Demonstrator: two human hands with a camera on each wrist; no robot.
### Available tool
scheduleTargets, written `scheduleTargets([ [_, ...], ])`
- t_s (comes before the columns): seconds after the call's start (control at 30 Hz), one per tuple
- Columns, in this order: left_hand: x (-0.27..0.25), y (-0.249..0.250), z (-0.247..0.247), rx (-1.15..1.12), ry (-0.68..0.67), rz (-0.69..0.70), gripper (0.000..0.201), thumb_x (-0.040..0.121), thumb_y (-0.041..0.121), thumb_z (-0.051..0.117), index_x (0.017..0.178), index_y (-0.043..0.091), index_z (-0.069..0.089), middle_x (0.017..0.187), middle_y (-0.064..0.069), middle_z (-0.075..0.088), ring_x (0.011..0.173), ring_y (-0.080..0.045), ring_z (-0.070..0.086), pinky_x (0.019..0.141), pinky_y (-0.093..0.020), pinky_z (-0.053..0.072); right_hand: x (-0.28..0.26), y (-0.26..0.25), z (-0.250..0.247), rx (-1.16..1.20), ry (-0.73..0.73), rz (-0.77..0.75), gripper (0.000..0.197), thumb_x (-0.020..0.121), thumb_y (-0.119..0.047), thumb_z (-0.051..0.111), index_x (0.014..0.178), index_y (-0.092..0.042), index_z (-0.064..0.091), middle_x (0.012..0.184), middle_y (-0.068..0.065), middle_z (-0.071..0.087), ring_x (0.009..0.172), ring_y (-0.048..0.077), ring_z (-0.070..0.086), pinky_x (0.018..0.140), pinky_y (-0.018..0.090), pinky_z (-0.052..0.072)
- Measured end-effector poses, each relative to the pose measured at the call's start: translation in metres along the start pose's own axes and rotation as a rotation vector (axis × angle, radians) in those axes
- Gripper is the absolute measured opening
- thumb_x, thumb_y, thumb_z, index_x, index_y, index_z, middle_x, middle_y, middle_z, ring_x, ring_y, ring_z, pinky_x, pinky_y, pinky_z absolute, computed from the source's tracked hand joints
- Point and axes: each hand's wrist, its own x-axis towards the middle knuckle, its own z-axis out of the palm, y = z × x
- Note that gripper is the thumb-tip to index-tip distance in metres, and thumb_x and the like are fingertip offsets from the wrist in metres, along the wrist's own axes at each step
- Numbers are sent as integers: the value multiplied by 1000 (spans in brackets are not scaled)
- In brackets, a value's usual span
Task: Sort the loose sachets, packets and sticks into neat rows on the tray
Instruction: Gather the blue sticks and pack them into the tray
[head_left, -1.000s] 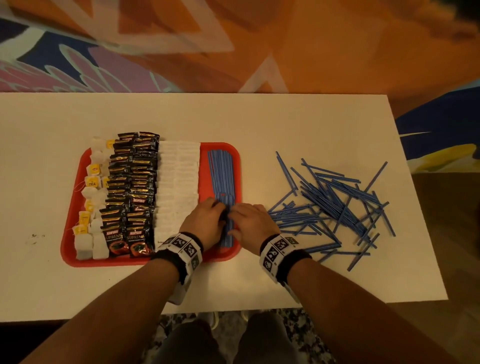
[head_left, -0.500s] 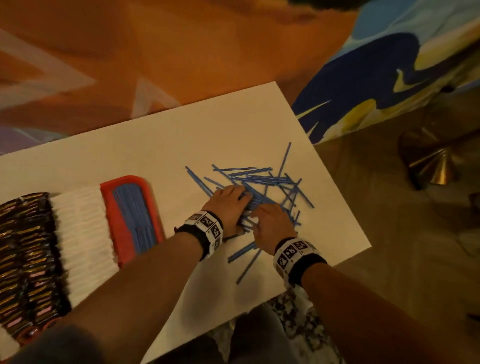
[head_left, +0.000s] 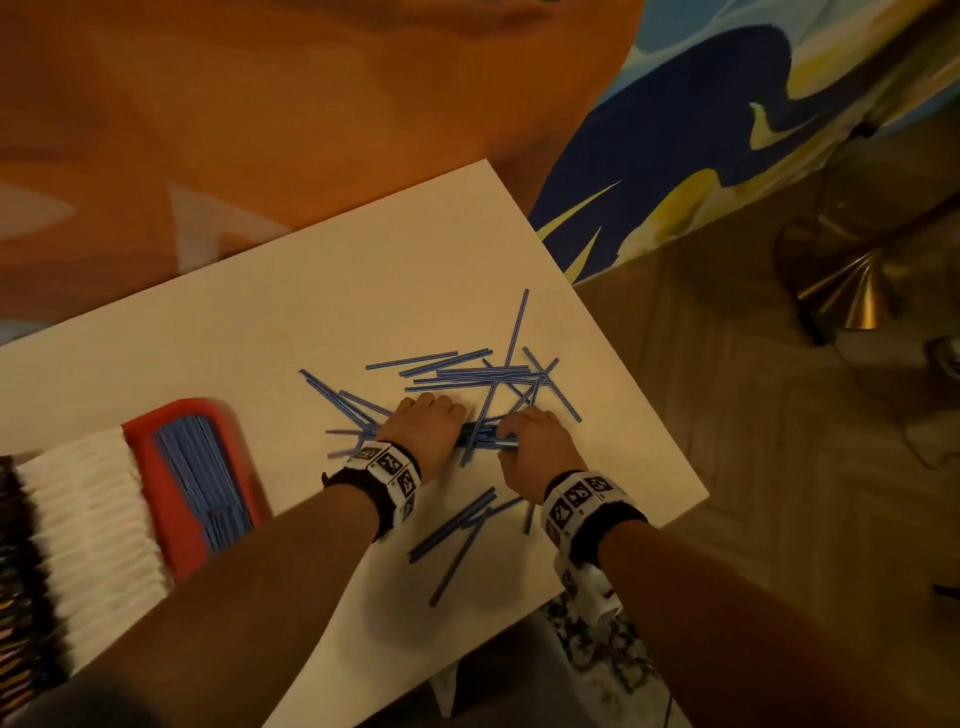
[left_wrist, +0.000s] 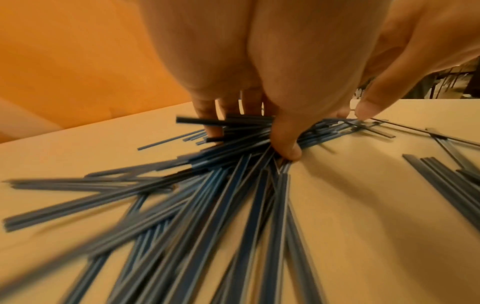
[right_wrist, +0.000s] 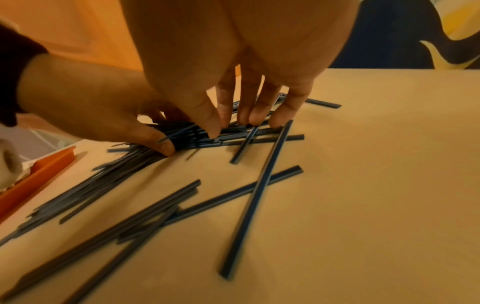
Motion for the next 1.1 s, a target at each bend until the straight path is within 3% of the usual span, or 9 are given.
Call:
scheduleTargets([
  [0.13,-2,1,0,-32,-48,-23,40,101,8,36,140,3,37,142,-17,40,126,-34,43,102,-40,38,10,-2,2,139,42,32,26,84,-7,59,106,-20,63,125,7,55,121,25,50,104,39,44],
  [0.2,-4,-2,0,-30,-56,-37,38,102,9,33,140,1,37,144,-19,37,127,-34,41,102,-40,37,13,-4,-1,207,56,68,25,82,-1,58,97,-21,58,117,6,55,109,25,55,87,31,52],
  [0.33,-11,-12,-3,-31,-52,-53,40,104,13,30,142,2,37,143,-18,41,126,-33,41,105,-40,35,19,-7,-6,283,95,99,26,75,4,58,86,-19,53,103,7,56,102,26,55,74,25,41],
  [0.47,-21,-22,-14,11,-48,-61,37,103,15,32,138,6,40,138,-15,48,125,-32,45,107,-42,33,22,-16,-15,385,109,152,29,76,8,53,87,-18,54,100,7,56,77,13,50,57,16,33],
  [0.73,-43,-33,-29,-108,-42,-58,45,97,11,44,141,11,35,141,-11,46,123,-31,46,105,-42,32,15,-30,-32,412,139,150,28,79,7,50,91,-18,56,106,3,58,93,18,52,67,21,34],
  [0.93,-60,-33,-37,-159,25,-52,48,93,1,45,140,10,36,135,-13,49,120,-31,48,98,-35,34,13,-42,-44,531,276,141,23,95,-3,41,99,-12,61,101,3,61,83,17,56,59,7,37],
  [0.97,-63,-34,-39,-168,27,-51,50,93,1,45,142,9,35,135,-13,49,121,-31,48,99,-35,34,18,-45,-48,611,314,173,18,96,-8,44,99,-15,61,101,3,62,82,20,59,63,11,44],
  [1.03,-71,-35,-43,-185,35,-52,53,94,1,45,145,8,32,136,-15,48,120,-32,49,97,-35,35,25,-56,-64,854,270,297,12,92,-26,58,101,-20,60,108,5,62,95,27,61,83,33,54],
  [1.1,-79,-35,-47,-205,53,-55,52,94,0,46,144,8,33,134,-16,49,118,-32,50,94,-34,37,31,-67,-79,1033,106,361,36,86,-45,67,108,-18,57,112,4,59,103,28,61,85,41,54],
])
